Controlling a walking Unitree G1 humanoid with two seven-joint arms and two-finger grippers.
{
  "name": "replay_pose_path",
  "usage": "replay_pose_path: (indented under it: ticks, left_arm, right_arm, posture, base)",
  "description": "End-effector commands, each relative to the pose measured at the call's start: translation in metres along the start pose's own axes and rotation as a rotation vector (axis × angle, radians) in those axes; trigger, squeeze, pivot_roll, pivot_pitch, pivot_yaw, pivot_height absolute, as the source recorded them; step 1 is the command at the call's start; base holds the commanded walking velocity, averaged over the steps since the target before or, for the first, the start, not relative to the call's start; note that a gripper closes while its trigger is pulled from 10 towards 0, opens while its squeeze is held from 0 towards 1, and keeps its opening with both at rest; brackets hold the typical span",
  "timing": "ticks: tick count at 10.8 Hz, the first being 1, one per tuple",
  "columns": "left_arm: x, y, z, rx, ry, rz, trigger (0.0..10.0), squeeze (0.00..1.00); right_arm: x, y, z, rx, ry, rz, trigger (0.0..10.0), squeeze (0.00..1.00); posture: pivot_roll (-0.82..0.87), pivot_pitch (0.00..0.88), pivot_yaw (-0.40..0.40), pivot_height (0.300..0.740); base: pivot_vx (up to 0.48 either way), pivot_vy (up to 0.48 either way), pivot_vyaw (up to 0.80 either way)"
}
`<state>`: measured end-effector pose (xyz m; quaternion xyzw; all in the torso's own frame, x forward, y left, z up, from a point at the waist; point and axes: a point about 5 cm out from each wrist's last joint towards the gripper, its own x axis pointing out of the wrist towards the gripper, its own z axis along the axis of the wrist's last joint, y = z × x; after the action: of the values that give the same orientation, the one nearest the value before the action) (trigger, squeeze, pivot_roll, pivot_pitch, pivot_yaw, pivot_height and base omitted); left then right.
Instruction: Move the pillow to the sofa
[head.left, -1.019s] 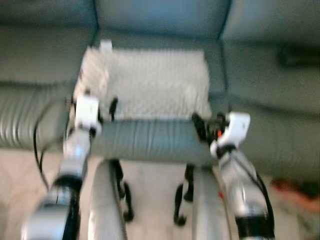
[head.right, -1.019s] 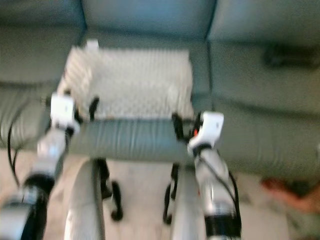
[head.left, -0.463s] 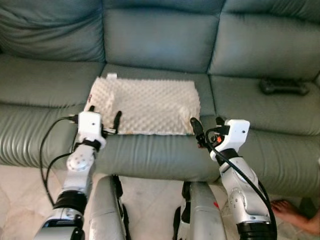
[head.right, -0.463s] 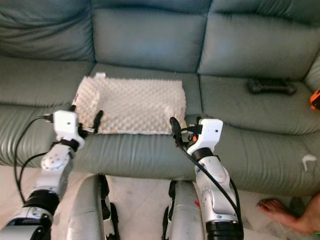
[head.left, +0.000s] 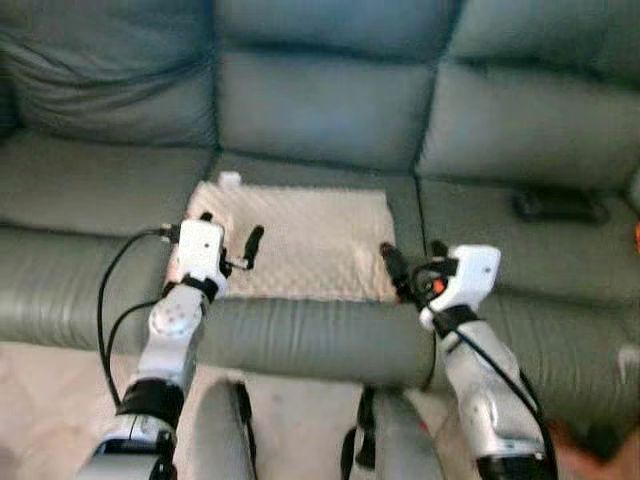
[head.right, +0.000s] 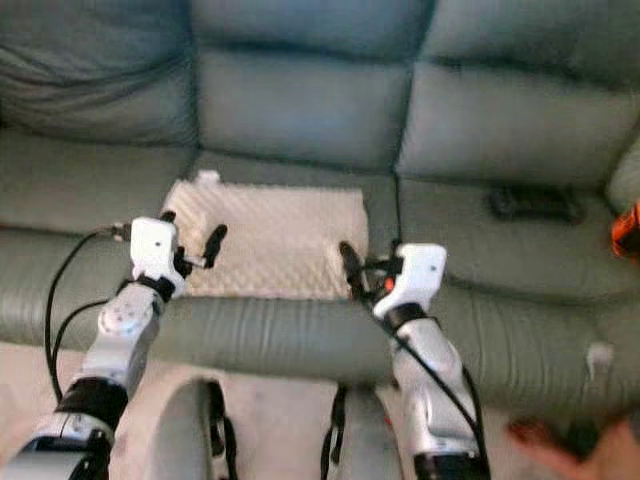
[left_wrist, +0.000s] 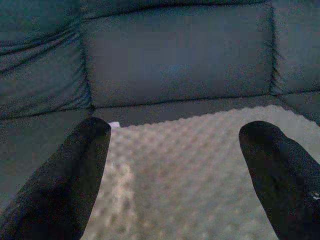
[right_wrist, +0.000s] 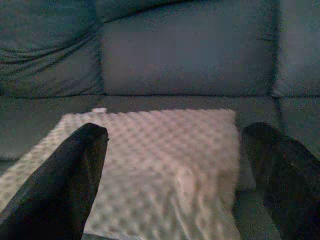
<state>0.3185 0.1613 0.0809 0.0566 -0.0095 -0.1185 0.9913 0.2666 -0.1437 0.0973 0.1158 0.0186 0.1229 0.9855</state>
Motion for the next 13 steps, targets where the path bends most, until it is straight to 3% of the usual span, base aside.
replay_pose_path:
  ticks: [1,3,11,13]
  left_arm:
    - [-0.001,-0.001,0.0,0.005,0.012,-0.007,10.0,0.0]
    - [-0.002,-0.001,-0.001,0.007,0.023,-0.012,10.0,0.0]
    - [-0.001,0.002,-0.008,-0.037,0.076,0.013,10.0,0.0]
    - [-0.001,0.005,-0.008,-0.047,0.08,0.02,10.0,0.0]
  right_arm:
    - [-0.002,0.003,0.002,0.001,-0.003,0.013,10.0,0.0]
    - [-0.001,0.007,0.001,-0.003,-0.002,0.044,10.0,0.0]
    - [0.002,0.018,0.004,-0.047,-0.006,0.143,10.0,0.0]
    - [0.004,0.02,0.006,-0.033,-0.018,0.159,10.0,0.0]
  posture:
    - [-0.12,0.099,-0.026,0.716]
    - [-0.12,0.099,-0.028,0.74]
    - [-0.12,0.088,-0.032,0.74]
    - [-0.12,0.086,-0.033,0.74]
  base:
    - [0.0,0.0,0.0]
    - [0.0,0.0,0.0]
    - [0.0,0.0,0.0]
    - [0.0,0.362,0.78]
